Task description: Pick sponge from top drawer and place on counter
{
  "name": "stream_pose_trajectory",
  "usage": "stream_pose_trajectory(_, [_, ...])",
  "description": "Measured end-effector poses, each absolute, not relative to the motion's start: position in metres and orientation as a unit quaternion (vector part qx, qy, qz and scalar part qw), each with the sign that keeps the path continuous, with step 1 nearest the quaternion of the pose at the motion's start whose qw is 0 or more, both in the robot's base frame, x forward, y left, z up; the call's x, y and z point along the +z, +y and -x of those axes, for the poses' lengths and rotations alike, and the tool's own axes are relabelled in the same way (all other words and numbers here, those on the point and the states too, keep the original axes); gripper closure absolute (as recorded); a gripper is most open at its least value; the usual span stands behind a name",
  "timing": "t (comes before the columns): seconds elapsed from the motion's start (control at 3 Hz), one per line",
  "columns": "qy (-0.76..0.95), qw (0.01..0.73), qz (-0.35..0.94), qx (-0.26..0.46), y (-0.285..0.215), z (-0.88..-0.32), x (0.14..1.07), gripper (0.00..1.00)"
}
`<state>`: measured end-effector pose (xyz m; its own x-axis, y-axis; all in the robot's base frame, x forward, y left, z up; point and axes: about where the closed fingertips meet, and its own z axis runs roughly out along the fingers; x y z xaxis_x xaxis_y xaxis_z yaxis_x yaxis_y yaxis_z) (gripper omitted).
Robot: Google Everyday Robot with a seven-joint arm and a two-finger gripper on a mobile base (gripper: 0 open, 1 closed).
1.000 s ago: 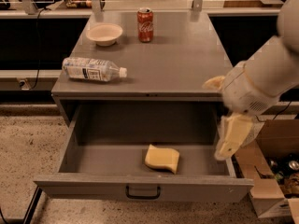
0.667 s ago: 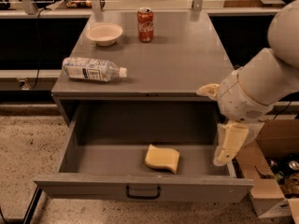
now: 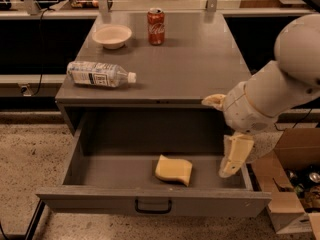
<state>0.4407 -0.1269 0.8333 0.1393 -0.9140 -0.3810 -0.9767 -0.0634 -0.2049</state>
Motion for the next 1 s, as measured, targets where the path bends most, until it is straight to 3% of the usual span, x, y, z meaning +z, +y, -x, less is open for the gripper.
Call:
stream_pose_trajectory(0.67, [0.642,0.194,0.736,0.098,-0.101,-0.463,0.766,0.32])
stream_pose_trajectory(1.0, [0.655,0.189,0.724,0.110,-0.103,-0.473,0.744,0.36])
